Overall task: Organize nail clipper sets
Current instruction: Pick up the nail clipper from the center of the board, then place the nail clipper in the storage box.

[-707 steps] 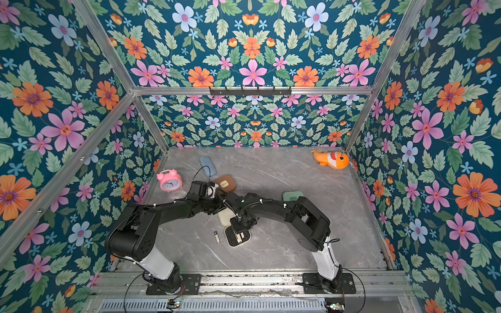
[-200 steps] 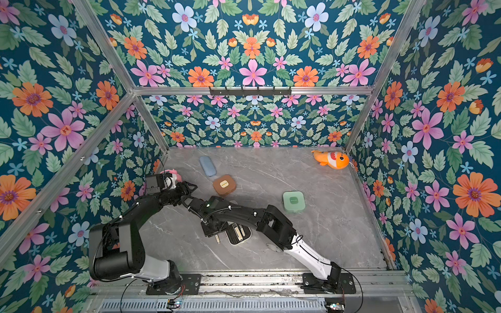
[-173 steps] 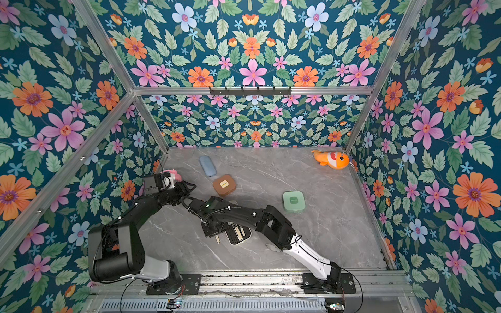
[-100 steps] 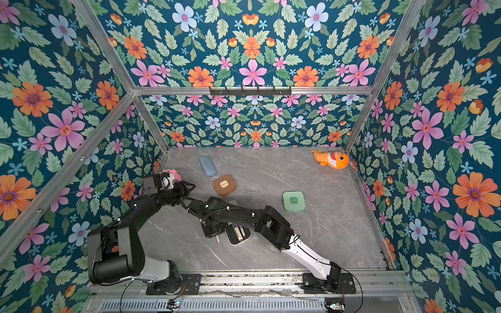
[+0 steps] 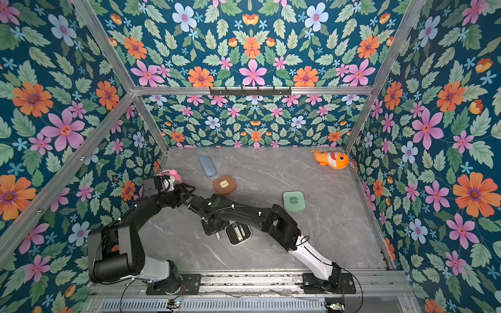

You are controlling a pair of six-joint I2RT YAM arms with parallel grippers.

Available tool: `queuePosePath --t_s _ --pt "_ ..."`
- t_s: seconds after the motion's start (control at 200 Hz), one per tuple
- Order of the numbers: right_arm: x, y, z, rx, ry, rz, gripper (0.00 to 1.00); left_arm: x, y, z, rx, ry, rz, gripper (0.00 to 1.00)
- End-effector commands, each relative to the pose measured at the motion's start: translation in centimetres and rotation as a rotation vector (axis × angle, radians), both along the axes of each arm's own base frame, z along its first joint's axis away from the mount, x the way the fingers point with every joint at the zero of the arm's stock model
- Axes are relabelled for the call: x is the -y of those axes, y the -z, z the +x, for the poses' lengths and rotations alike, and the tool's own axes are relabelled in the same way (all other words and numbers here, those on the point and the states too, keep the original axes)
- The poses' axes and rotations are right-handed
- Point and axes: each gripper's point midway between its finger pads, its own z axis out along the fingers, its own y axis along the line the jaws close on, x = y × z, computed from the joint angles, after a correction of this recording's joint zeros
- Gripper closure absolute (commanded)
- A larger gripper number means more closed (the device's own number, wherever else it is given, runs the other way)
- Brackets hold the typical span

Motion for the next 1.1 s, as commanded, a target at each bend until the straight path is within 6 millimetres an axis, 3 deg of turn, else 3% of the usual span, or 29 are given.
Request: queuePosePath --t_s 0.0,0.16,0.345,0.53,0.78,1.095 --pt "1.0 -2.0 1.2 0.063 0.027 0.024 0.89 1.4 0.2 -0.1 0.000 0.045 0.008 0.35" --pt "5.1 -3.1 2.5 0.103 0.088 -0.011 0.90 5.9 0.4 -0.6 -0.012 0.151 0.029 0.36" --pt "11.0 -2.6 3.4 0.110 0.171 -0.063 0.90 12.2 0.7 -1.7 -0.025 0.288 0.032 0.36" --pt "14.5 -1.5 3.1 0.101 0.214 -0.072 0.90 15.2 1.5 -2.3 -0.042 0.350 0.030 0.36" --pt "15.2 -0.1 2.8 0.099 0.205 -0.073 0.90 17.7 2.8 -2.8 -0.074 0.402 0.022 0.36" --pt "14.2 1.1 2.7 0.074 0.171 -0.055 0.91 18.5 4.4 -3.2 -0.107 0.417 0.023 0.36"
